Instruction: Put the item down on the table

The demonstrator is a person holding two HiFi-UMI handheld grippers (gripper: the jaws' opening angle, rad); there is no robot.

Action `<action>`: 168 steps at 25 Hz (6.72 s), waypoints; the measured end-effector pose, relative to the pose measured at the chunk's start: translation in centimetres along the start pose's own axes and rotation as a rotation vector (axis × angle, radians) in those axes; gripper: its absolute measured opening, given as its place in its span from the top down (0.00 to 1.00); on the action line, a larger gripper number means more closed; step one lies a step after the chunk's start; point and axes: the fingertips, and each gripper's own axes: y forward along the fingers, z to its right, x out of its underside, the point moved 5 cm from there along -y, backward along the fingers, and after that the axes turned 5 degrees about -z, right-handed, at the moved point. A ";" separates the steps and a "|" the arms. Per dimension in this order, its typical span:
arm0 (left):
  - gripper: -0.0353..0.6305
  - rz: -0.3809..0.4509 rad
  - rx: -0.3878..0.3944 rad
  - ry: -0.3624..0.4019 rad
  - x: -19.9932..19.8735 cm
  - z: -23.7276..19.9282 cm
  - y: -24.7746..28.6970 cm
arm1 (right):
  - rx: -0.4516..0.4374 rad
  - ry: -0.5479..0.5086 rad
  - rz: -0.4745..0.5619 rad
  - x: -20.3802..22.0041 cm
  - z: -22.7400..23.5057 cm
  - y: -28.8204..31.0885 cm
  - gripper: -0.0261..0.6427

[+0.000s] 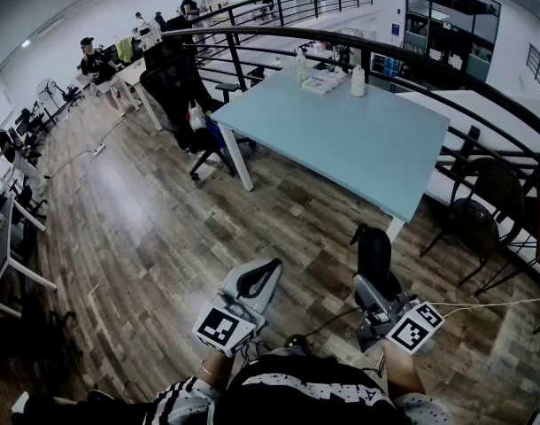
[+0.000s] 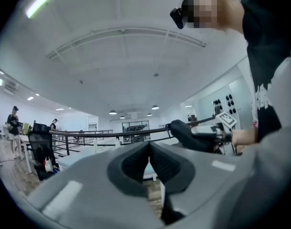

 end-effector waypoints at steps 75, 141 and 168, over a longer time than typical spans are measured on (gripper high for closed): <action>0.95 0.020 0.072 -0.145 1.7 -3.9 12.1 | 0.112 0.008 0.036 -5.6 7.9 1.2 0.43; 0.95 0.028 0.210 -0.254 5.4 -31.1 24.1 | 0.340 0.000 0.021 -8.0 14.9 25.9 0.43; 0.95 -0.007 -0.112 -0.199 5.5 -42.3 28.9 | 0.145 0.078 -0.057 -13.1 27.7 40.8 0.43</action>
